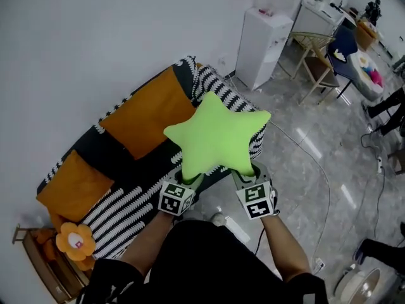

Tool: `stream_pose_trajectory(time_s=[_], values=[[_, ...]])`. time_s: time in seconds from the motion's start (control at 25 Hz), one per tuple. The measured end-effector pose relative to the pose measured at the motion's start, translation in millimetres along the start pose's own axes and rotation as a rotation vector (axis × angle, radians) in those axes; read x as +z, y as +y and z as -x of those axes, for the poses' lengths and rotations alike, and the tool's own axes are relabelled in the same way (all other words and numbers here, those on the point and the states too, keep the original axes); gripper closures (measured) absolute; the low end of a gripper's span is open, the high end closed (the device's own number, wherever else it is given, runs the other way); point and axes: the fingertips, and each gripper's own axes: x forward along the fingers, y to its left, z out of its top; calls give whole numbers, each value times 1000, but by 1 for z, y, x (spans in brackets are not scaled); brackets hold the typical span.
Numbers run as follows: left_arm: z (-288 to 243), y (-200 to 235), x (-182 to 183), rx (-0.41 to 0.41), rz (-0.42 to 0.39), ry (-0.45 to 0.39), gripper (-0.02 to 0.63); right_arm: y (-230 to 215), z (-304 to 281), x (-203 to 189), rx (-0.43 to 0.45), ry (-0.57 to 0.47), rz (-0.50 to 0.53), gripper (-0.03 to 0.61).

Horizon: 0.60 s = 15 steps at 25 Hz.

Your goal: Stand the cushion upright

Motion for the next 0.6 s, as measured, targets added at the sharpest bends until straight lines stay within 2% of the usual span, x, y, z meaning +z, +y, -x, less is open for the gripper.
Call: stream_pose_trajectory(time_s=[0.36,0.6], values=[[-72,-5,14,-92,81,13,385,-58,-26,2,-73,60,49,370],[-129,20,29,-115,113,37,385,-102,-80,5,-42,121,34,370]])
